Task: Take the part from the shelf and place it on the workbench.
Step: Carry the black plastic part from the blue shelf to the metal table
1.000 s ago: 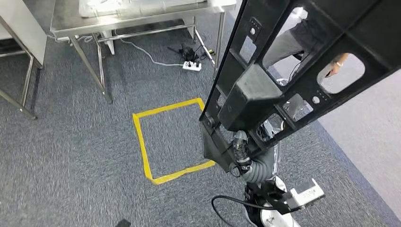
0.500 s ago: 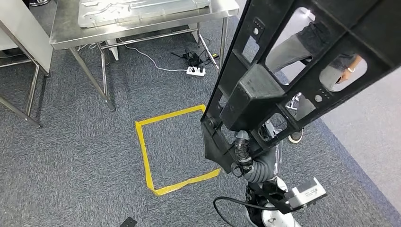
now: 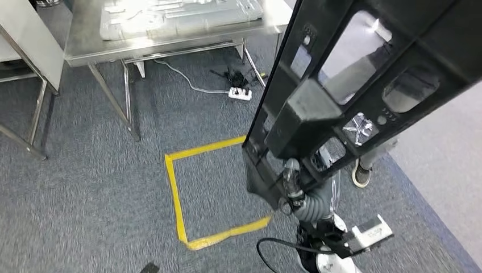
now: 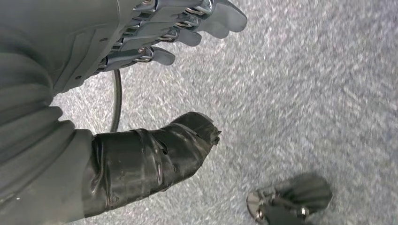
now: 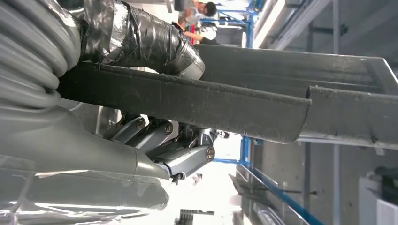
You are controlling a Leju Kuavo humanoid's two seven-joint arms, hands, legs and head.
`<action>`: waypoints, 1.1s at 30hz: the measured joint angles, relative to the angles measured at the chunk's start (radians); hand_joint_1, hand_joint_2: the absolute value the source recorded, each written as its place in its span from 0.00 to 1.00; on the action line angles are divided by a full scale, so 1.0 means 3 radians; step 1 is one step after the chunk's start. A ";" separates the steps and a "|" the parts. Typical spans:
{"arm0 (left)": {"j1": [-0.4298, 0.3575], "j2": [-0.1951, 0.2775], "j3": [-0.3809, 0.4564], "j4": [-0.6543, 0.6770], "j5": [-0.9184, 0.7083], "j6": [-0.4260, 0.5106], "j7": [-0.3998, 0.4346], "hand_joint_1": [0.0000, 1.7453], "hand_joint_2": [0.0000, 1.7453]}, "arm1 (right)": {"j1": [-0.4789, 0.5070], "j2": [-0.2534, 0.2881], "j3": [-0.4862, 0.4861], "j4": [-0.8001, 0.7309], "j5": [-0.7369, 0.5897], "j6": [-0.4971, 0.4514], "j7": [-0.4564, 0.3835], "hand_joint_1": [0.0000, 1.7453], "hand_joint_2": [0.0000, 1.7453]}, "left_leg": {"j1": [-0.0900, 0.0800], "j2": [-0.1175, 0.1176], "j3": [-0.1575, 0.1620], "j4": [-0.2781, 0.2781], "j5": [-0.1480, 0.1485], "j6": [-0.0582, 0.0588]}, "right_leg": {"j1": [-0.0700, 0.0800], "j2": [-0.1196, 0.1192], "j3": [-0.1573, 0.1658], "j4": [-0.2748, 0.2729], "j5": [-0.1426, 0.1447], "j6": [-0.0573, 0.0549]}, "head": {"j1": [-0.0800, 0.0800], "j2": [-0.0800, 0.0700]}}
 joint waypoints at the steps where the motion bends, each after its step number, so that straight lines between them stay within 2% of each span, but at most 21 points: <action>1: 0.0001 0.0001 0.0000 0.0000 0.0001 0.0000 0.0001 0.00 1.00 | 0.0005 0.0000 0.0000 0.0002 0.0000 0.0000 0.0001 1.00 1.00 | -0.0001 -0.0002 0.0027 0.0001 -0.0028 0.0001 | -0.0001 0.0000 -0.0116 0.0120 -0.0059 0.0005 | 0.0004 0.0000; 2: 0.0004 0.0002 0.0000 0.0000 0.0001 0.0000 0.0001 0.00 1.00 | 0.0010 -0.0001 0.0000 0.0003 0.0000 0.0000 0.0001 1.00 1.00 | -0.0002 -0.0006 0.0062 0.0002 -0.0059 -0.0001 | -0.0002 0.0000 -0.0189 0.0147 -0.0074 0.0008 | 0.0005 0.0000; 3: 0.0006 0.0002 0.0000 0.0000 0.0002 0.0000 0.0002 0.00 1.00 | 0.0012 -0.0001 0.0000 0.0004 0.0000 -0.0001 0.0001 1.00 1.00 | -0.0002 -0.0011 0.0106 0.0002 -0.0094 -0.0007 | -0.0003 -0.0001 -0.0210 0.0066 -0.0020 0.0006 | 0.0007 0.0000; 6: 0.0008 -0.0002 0.0000 0.0000 0.0013 0.0000 0.0002 0.00 1.00 | 0.0011 -0.0001 -0.0001 0.0008 0.0001 -0.0002 0.0001 1.00 1.00 | -0.0004 -0.0022 0.0238 0.0003 -0.0207 -0.0046 | 0.0009 -0.0003 -0.0118 -0.0487 0.0438 -0.0034 | 0.0014 0.0000; 7: 0.0004 -0.0003 0.0000 0.0000 0.0023 0.0000 0.0003 0.00 1.00 | 0.0011 -0.0001 -0.0002 0.0010 0.0002 -0.0002 0.0002 1.00 1.00 | -0.0007 -0.0024 0.0261 0.0003 -0.0236 -0.0064 | 0.0018 -0.0003 -0.0094 -0.0598 0.0548 -0.0056 | 0.0011 0.0000; 8: 0.0000 -0.0003 0.0000 0.0000 0.0035 0.0001 0.0002 0.00 1.00 | 0.0012 -0.0001 -0.0002 0.0012 0.0002 -0.0003 0.0003 1.00 1.00 | -0.0009 -0.0024 0.0276 0.0008 -0.0254 -0.0083 | 0.0026 -0.0002 -0.0083 -0.0645 0.0589 -0.0077 | 0.0006 0.0000; 11: -0.0011 -0.0003 -0.0001 0.0000 0.0063 0.0008 -0.0003 0.00 1.00 | 0.0014 0.0000 -0.0004 0.0013 0.0004 -0.0007 0.0006 1.00 1.00 | -0.0009 -0.0016 0.0270 0.0091 -0.0254 -0.0130 | 0.0021 0.0003 -0.0020 -0.0672 0.0555 -0.0140 | -0.0007 0.0000; 12: -0.0014 -0.0005 -0.0001 0.0000 0.0069 0.0012 -0.0004 0.00 1.00 | 0.0012 0.0000 -0.0004 0.0012 0.0007 -0.0008 0.0006 1.00 1.00 | -0.0005 -0.0011 0.0213 0.0198 -0.0261 -0.0143 | 0.0015 0.0002 0.0012 -0.0687 0.0542 -0.0160 | -0.0013 0.0000; 14: -0.0020 -0.0008 -0.0001 0.0000 0.0078 0.0022 -0.0003 0.00 1.00 | 0.0012 0.0001 -0.0005 0.0013 0.0016 -0.0010 0.0006 1.00 1.00 | 0.0003 -0.0002 -0.0002 0.0550 -0.0349 -0.0174 | 0.0012 0.0000 0.0068 -0.0710 0.0510 -0.0188 | -0.0022 0.0000; 16: -0.0014 -0.0008 -0.0001 0.0000 0.0087 0.0028 0.0000 0.00 1.00 | 0.0019 0.0001 -0.0005 0.0014 0.0024 -0.0011 0.0007 1.00 1.00 | 0.0007 0.0000 -0.0254 0.0861 -0.0492 -0.0194 | 0.0014 0.0004 0.0114 -0.0713 0.0466 -0.0197 | -0.0025 0.0000; 17: -0.0006 -0.0008 -0.0001 0.0000 0.0091 0.0029 0.0001 0.00 1.00 | 0.0024 0.0001 -0.0005 0.0015 0.0025 -0.0011 0.0008 1.00 1.00 | 0.0007 0.0000 -0.0330 0.0897 -0.0509 -0.0195 | 0.0016 0.0008 0.0146 -0.0712 0.0439 -0.0197 | -0.0027 0.0000; 18: 0.0001 -0.0008 -0.0001 0.0000 0.0094 0.0030 0.0002 0.00 1.00 | 0.0027 0.0001 -0.0005 0.0015 0.0026 -0.0011 0.0008 1.00 1.00 | 0.0006 0.0000 -0.0357 0.0832 -0.0456 -0.0191 | 0.0018 0.0012 0.0185 -0.0712 0.0410 -0.0196 | -0.0027 0.0000; 20: 0.0006 -0.0008 -0.0001 0.0000 0.0096 0.0030 0.0002 0.00 1.00 | 0.0028 0.0001 -0.0005 0.0016 0.0027 -0.0013 0.0010 1.00 1.00 | -0.0003 0.0002 -0.0286 0.0459 -0.0154 -0.0154 | 0.0022 0.0015 0.0261 -0.0713 0.0351 -0.0189 | -0.0027 0.0000; 21: 0.0006 -0.0005 -0.0002 0.0000 0.0098 0.0031 0.0002 0.00 1.00 | 0.0027 0.0001 -0.0005 0.0017 0.0027 -0.0015 0.0010 1.00 1.00 | -0.0017 0.0004 -0.0243 0.0287 -0.0047 -0.0128 | 0.0026 0.0017 0.0293 -0.0713 0.0325 -0.0179 | -0.0023 0.0000; 23: 0.0006 -0.0002 -0.0002 0.0000 0.0101 0.0032 0.0003 0.00 1.00 | 0.0027 0.0001 -0.0005 0.0022 0.0027 -0.0020 0.0014 1.00 1.00 | -0.0049 -0.0003 -0.0183 0.0088 0.0018 -0.0078 | 0.0027 0.0023 0.0332 -0.0711 0.0288 -0.0144 | -0.0017 0.0000; 24: 0.0009 0.0001 -0.0003 0.0000 0.0103 0.0034 0.0003 0.00 1.00 | 0.0031 0.0001 -0.0005 0.0025 0.0027 -0.0022 0.0017 1.00 1.00 | -0.0059 -0.0008 -0.0167 0.0071 -0.0013 -0.0061 | 0.0028 0.0027 0.0352 -0.0696 0.0289 -0.0122 | -0.0013 0.0000; 27: 0.0011 0.0000 -0.0003 0.0000 0.0107 0.0037 0.0002 0.00 1.00 | 0.0032 0.0001 -0.0008 0.0031 0.0027 -0.0022 0.0022 1.00 1.00 | -0.0038 -0.0015 -0.0037 -0.0008 0.0034 -0.0015 | 0.0030 0.0025 0.0360 -0.0572 0.0255 -0.0067 | 0.0001 0.0000; 29: -0.0003 -0.0001 -0.0003 0.0000 0.0107 0.0038 -0.0002 0.00 1.00 | 0.0020 0.0000 -0.0009 0.0032 0.0027 -0.0022 0.0021 1.00 1.00 | -0.0028 -0.0011 0.0021 -0.0025 0.0016 0.0008 | 0.0017 0.0020 0.0210 -0.0292 0.0120 -0.0034 | 0.0018 0.0000; 31: -0.0006 -0.0001 -0.0003 0.0000 0.0108 0.0038 -0.0003 0.00 1.00 | 0.0026 0.0000 -0.0010 0.0033 0.0026 -0.0022 0.0021 1.00 1.00 | -0.0027 -0.0011 0.0047 -0.0024 -0.0019 0.0018 | 0.0002 0.0019 -0.0049 0.0066 -0.0041 -0.0005 | 0.0030 0.0000; 32: -0.0002 -0.0002 -0.0003 0.0000 0.0109 0.0038 -0.0003 0.00 1.00 | 0.0034 -0.0001 -0.0010 0.0034 0.0026 -0.0022 0.0021 1.00 1.00 | -0.0025 -0.0012 0.0067 -0.0023 -0.0040 0.0014 | -0.0008 0.0018 -0.0145 0.0158 -0.0067 0.0007 | 0.0031 0.0000; 33: 0.0004 -0.0004 -0.0003 0.0000 0.0109 0.0039 -0.0003 0.00 1.00 | 0.0039 -0.0001 -0.0010 0.0035 0.0025 -0.0022 0.0021 1.00 1.00 | -0.0022 -0.0014 0.0092 -0.0020 -0.0066 0.0007 | -0.0019 0.0018 -0.0193 0.0143 -0.0025 0.0016 | 0.0033 0.0000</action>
